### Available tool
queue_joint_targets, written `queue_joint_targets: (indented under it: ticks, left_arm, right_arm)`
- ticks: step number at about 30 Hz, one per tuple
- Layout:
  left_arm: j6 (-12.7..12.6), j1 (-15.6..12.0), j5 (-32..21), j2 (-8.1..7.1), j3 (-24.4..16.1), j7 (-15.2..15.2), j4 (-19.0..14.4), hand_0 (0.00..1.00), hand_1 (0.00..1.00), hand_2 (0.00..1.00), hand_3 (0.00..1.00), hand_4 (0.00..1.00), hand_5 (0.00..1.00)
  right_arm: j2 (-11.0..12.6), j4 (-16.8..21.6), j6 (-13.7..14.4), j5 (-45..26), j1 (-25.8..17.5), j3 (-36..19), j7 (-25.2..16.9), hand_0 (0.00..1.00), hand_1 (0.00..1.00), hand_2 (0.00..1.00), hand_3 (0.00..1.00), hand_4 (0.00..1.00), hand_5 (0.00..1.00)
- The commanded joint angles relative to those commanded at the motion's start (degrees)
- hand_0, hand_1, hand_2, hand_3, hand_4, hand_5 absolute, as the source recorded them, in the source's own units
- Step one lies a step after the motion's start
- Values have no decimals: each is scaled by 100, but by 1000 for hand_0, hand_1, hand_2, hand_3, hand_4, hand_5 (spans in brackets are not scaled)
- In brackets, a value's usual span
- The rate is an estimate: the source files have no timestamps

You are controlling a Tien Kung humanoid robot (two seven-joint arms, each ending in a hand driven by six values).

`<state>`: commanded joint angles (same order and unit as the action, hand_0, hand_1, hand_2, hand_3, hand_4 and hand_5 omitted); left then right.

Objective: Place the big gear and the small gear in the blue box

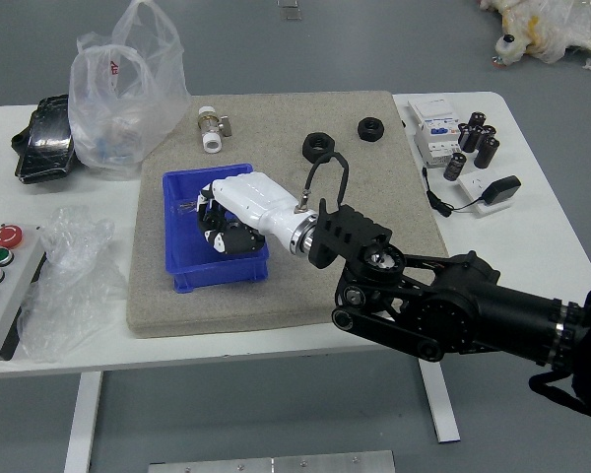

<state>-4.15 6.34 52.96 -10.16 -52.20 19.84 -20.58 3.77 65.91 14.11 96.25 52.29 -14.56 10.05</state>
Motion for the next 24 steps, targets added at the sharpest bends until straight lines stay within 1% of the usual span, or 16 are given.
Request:
queue_joint_targets:
  ticks: [4,5,10,11,15,16,17,20,22,23,24]
  left_arm:
    - [3,11,-2,4,6,-4,1,701,679,671,801,713,506]
    - [3,15,2,5,3,-4,1,701,679,670,801,713,507]
    - [5,12,8,8,-1,1,0,701,679,670,801,713,507]
    - [4,8,8,9,-2,3,0,701,679,671,801,715,510]
    - [4,3,7,5,-2,0,1,701,679,671,801,715,510]
    - [4,3,8,5,-2,-1,2,701,679,671,801,715,510]
    - [5,4,10,6,-3,-2,2,701,679,671,801,714,509]
    - [7,5,4,10,5,-11,5,701,679,671,801,714,509]
    - [7,3,-3,15,10,-15,7,701,679,671,801,714,509]
    - [8,2,-4,16,12,-16,7,701,679,671,801,714,508]
    - [9,1,-9,19,17,-17,8,701,679,671,801,714,508]
  right_arm:
    - [-37,-62,-38,-22,8,110,37,684,670,657,655,249,185]
    - [-38,-80,-50,-10,12,127,56,743,753,788,766,411,179]
    - [-26,-125,-80,61,-16,73,110,743,753,788,766,411,179]
    - [-21,-134,-83,81,-28,43,120,753,767,804,796,471,180]
    - [8,-149,-80,124,-70,-57,123,753,767,804,796,471,180]
    - [25,-144,-71,131,-91,-119,112,753,767,804,796,471,180]
    - [44,-137,-60,134,-110,-184,100,750,762,794,772,506,200]
    - [157,-84,3,135,-220,-497,34,750,762,794,772,506,200]
    - [290,-23,59,95,-354,-782,-32,750,762,794,772,506,200]
    - [351,6,83,69,-420,-903,-63,723,747,779,751,518,215]
    - [421,42,108,37,-501,-1038,-98,723,747,779,751,518,215]
